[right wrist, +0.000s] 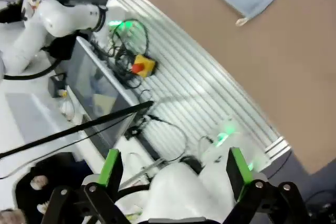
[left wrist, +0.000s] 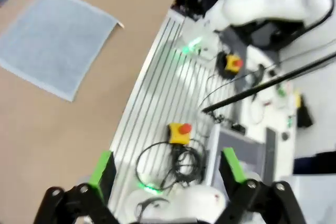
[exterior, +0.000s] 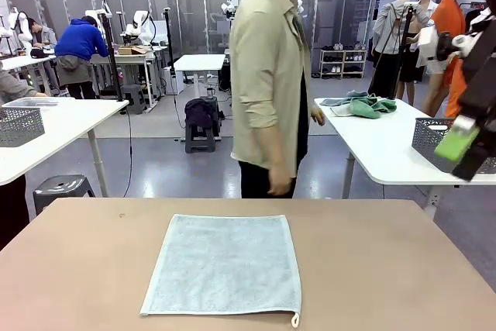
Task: Fold the towels and place them in the basket.
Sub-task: When a person lays out a Towel with hook on the table, fold it in half twice.
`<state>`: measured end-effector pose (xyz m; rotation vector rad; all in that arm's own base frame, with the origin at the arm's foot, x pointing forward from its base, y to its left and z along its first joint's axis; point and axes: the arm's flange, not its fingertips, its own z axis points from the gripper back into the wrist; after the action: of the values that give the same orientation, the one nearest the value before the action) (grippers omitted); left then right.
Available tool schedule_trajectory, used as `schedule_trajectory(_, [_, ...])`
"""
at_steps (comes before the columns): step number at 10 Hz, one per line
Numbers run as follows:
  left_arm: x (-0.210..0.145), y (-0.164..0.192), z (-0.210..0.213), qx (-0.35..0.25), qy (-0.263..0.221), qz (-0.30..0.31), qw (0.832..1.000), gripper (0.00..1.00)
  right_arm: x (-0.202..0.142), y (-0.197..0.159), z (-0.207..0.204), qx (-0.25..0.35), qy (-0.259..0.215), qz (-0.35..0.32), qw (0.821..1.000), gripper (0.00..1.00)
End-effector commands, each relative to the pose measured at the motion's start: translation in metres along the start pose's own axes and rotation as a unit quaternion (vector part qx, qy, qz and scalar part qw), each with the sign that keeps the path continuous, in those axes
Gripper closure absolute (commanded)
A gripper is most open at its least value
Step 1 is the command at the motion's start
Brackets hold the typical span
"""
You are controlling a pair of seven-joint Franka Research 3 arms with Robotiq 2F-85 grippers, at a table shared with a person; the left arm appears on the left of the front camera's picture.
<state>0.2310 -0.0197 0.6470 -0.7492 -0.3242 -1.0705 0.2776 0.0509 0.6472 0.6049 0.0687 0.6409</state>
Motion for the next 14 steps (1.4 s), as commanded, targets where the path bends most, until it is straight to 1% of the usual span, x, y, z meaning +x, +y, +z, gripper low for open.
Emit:
schedule_trajectory(1, [-0.021,-0.004,-0.026,0.027,-0.032,-0.104,0.994,0.0,-0.01,-0.009,-0.036,-0.037,-0.045,0.096,0.994,0.0])
schedule_trajectory(2, [-0.03,-0.008,-0.034,0.019,-0.028,-0.167,0.985,0.0,-0.011,-0.011,-0.051,-0.05,-0.036,0.144,0.988,0.0])
schedule_trajectory(3, [-0.037,-0.009,-0.044,0.022,-0.011,-0.225,0.974,0.0,-0.012,-0.014,-0.063,-0.068,-0.016,0.186,0.98,0.0])
schedule_trajectory(4, [-0.042,-0.009,-0.051,0.03,0.009,-0.271,0.962,0.0,-0.012,-0.015,-0.074,-0.079,0.002,0.208,0.975,0.0])
schedule_trajectory(5, [-0.046,-0.011,-0.057,0.035,0.025,-0.304,0.952,0.0,-0.012,-0.016,-0.081,-0.086,0.014,0.215,0.973,0.0])
schedule_trajectory(6, [-0.048,-0.012,-0.061,0.036,0.029,-0.317,0.947,0.0,-0.012,-0.017,-0.085,-0.083,0.015,0.217,0.973,0.0])
schedule_trajectory(7, [-0.048,-0.012,-0.06,0.038,0.019,-0.305,0.951,0.0,-0.011,-0.016,-0.087,-0.079,0.016,0.212,0.974,0.0])
schedule_trajectory(8, [-0.042,-0.017,-0.058,0.018,0.032,-0.297,0.954,0.0,-0.008,-0.011,-0.087,-0.079,0.019,0.207,0.975,0.0])
schedule_trajectory(13, [-0.042,-0.017,-0.058,0.018,0.032,-0.297,0.954,0.0,-0.008,-0.011,-0.087,-0.079,0.019,0.207,0.975,0.0])
schedule_trajectory(14, [-0.044,-0.016,-0.059,0.021,0.03,-0.305,0.952,0.0,-0.008,-0.012,-0.088,-0.074,0.019,0.212,0.974,0.0])
